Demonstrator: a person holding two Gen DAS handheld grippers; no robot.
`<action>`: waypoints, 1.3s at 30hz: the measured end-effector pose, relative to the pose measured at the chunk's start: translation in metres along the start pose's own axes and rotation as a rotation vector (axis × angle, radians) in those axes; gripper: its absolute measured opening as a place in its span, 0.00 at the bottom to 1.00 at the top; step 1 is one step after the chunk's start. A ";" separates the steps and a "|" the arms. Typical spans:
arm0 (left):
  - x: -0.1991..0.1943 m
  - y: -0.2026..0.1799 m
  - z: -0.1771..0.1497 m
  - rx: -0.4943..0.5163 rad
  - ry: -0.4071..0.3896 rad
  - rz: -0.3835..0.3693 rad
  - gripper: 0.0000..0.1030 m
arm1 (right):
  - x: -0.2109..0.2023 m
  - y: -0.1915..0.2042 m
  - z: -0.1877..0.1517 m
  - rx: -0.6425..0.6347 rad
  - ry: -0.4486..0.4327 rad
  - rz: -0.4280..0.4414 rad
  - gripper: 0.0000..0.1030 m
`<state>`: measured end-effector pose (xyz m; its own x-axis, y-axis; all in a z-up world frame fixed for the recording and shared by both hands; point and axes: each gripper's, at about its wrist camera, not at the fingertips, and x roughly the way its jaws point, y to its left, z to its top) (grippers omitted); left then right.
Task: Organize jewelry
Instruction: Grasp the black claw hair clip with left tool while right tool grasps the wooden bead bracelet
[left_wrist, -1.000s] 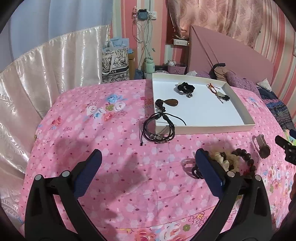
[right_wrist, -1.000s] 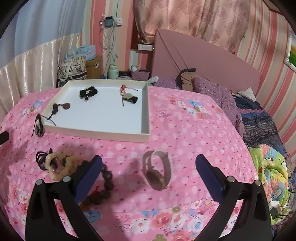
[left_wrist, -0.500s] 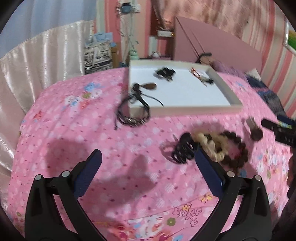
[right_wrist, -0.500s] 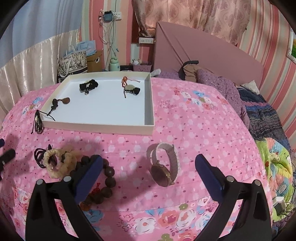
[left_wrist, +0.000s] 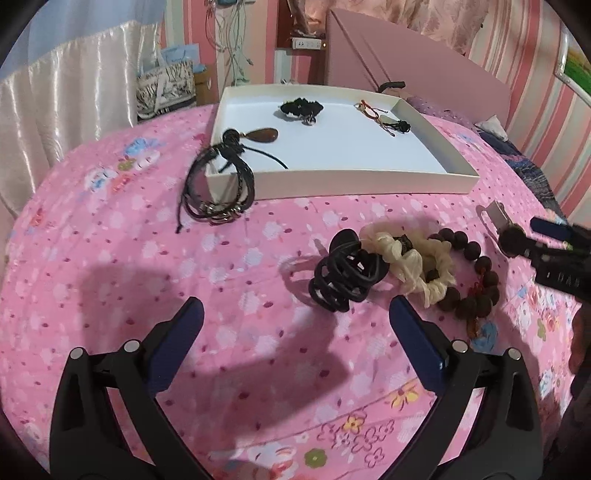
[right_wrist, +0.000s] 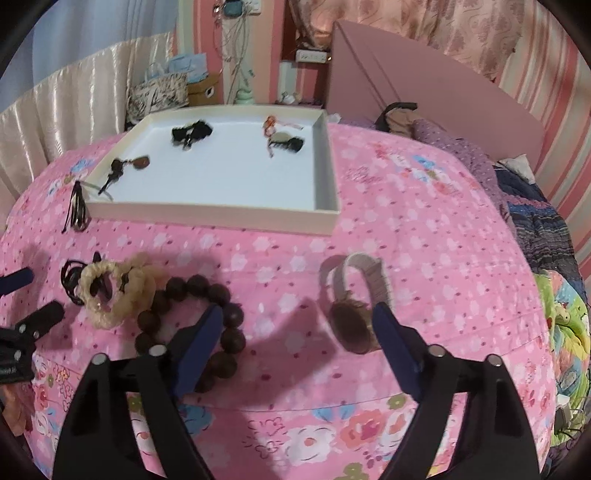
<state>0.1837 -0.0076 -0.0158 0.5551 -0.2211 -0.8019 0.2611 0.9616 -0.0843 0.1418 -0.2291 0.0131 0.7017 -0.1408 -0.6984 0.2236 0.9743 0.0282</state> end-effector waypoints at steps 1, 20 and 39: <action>0.003 -0.001 0.001 0.002 0.006 -0.011 0.92 | 0.003 0.003 0.000 -0.007 0.006 0.003 0.76; 0.034 -0.033 0.009 0.170 0.028 0.004 0.47 | 0.042 0.017 -0.002 -0.007 0.108 0.081 0.49; 0.030 -0.019 0.011 0.134 0.011 -0.029 0.34 | 0.037 0.021 0.003 -0.011 0.083 0.173 0.19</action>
<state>0.2041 -0.0343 -0.0318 0.5369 -0.2459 -0.8070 0.3805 0.9243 -0.0284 0.1745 -0.2139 -0.0095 0.6710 0.0439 -0.7401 0.0966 0.9846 0.1459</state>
